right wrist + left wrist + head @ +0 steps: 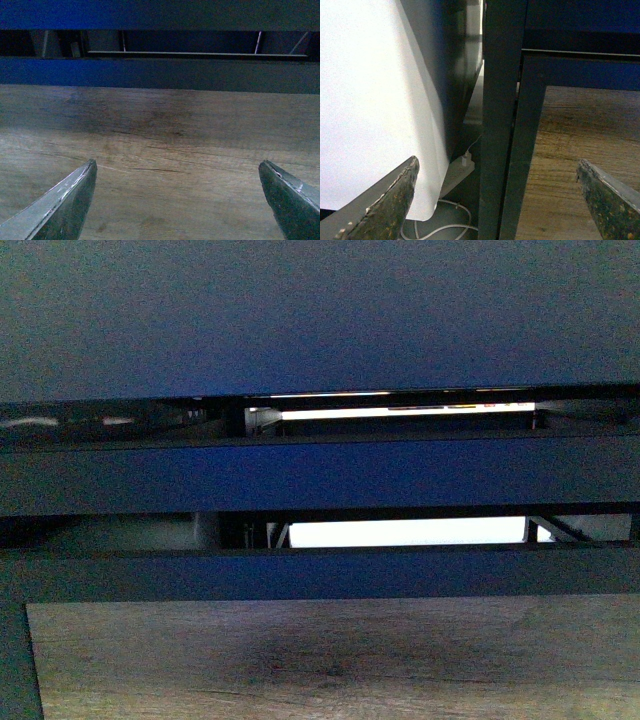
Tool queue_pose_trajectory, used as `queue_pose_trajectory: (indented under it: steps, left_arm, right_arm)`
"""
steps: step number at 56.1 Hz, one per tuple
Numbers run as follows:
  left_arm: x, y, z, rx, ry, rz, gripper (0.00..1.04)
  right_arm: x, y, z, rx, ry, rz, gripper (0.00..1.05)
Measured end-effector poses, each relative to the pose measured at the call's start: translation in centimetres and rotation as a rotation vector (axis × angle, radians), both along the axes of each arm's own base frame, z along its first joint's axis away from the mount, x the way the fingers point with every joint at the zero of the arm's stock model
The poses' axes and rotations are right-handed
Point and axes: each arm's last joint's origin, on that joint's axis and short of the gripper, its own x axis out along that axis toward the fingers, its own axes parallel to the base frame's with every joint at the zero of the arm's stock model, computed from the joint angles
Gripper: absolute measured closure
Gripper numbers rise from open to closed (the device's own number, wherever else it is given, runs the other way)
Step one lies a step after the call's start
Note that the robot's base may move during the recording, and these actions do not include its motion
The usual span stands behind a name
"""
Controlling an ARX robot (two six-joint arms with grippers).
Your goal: Pick lemon from shelf
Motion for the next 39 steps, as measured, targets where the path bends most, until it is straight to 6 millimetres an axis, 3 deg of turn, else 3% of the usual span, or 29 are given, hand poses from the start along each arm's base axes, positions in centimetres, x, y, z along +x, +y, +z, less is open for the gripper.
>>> queue_pose_trajectory:
  steps: [39]
  left_arm:
    - [0.00, 0.00, -0.02, 0.000, 0.000, 0.000, 0.08]
  right_arm:
    - [0.00, 0.00, 0.00, 0.000, 0.000, 0.002, 0.07]
